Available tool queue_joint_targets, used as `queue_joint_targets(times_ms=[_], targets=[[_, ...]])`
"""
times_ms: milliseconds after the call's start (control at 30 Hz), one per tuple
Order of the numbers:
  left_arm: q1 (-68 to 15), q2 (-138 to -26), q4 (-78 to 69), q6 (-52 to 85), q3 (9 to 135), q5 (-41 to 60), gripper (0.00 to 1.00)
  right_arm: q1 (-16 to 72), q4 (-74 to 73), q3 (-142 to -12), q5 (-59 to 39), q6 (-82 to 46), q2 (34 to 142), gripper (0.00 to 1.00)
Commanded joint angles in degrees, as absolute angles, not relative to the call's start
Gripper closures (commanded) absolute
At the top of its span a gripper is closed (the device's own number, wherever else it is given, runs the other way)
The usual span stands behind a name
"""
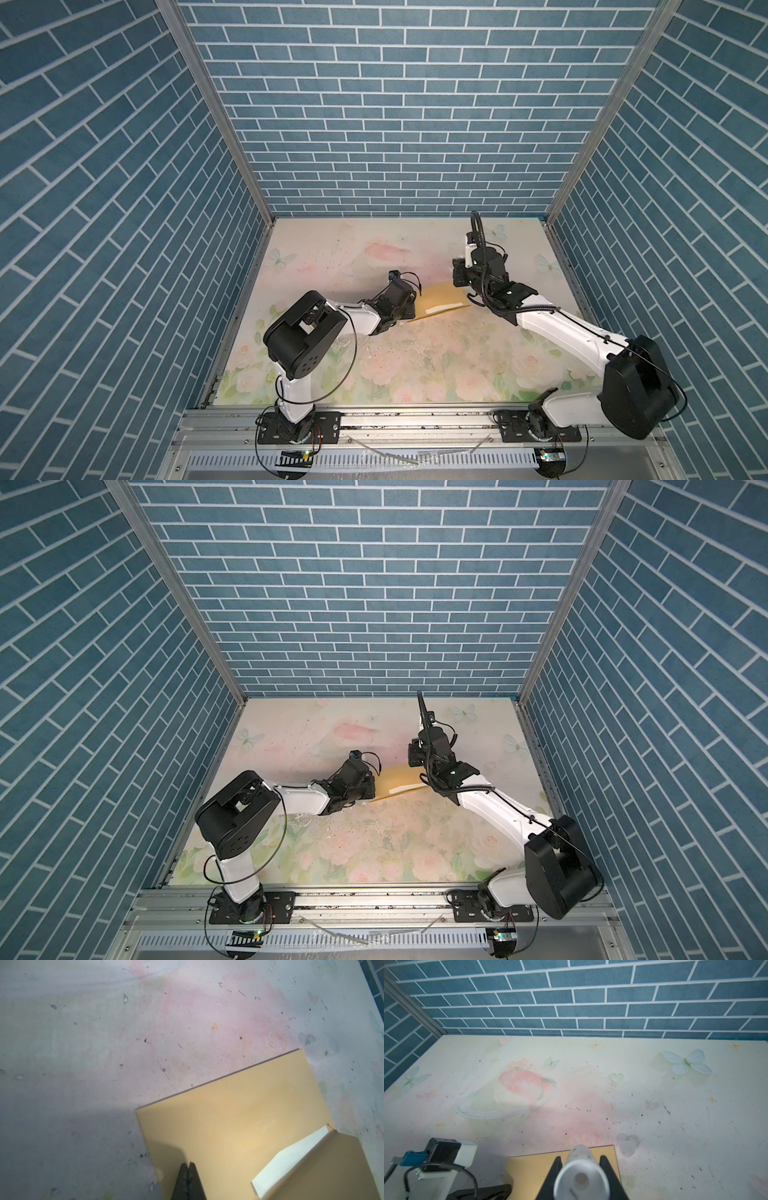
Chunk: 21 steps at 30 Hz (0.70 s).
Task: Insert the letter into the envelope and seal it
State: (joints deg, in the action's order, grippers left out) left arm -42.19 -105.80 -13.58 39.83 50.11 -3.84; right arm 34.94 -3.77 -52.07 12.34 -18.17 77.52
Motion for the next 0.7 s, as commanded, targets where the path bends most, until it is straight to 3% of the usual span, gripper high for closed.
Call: queue_joint_targets(times_ms=[0,67,133,300,467,600,667], targets=[[-42.01,-105.28,-3.25,38.74,48.44,-4.21,1.0,34.53,-8.8,-48.12,7.44,-18.55,74.31,1.0],[-42.01,-102.21,-2.78,38.31,49.55,-3.28,1.0,34.46,-12.94,-45.74,6.26,-18.56,71.99,1.0],[-42.01,-98.22,-2.09,37.73,50.9,-2.81,0.94,34.45,-17.51,-43.05,6.15,-18.54,69.71,1.0],[-41.62,-86.72,-2.59,39.09,53.54,-0.61,0.59,34.37,-30.14,-37.18,4.83,-18.82,65.82,1.0],[-40.87,-79.28,-9.96,51.06,52.46,6.47,0.24,34.37,-43.11,-33.62,1.23,-19.07,65.77,1.0],[-40.53,-76.58,-20.01,65.78,49.52,10.44,0.1,34.34,-52.29,-32.02,-1.59,-19.07,67.46,1.0],[-40.34,-76.18,-27.3,74.7,47.43,11.46,0.08,34.45,-57.23,-31.35,-3.2,-18.93,68.98,1.0]])
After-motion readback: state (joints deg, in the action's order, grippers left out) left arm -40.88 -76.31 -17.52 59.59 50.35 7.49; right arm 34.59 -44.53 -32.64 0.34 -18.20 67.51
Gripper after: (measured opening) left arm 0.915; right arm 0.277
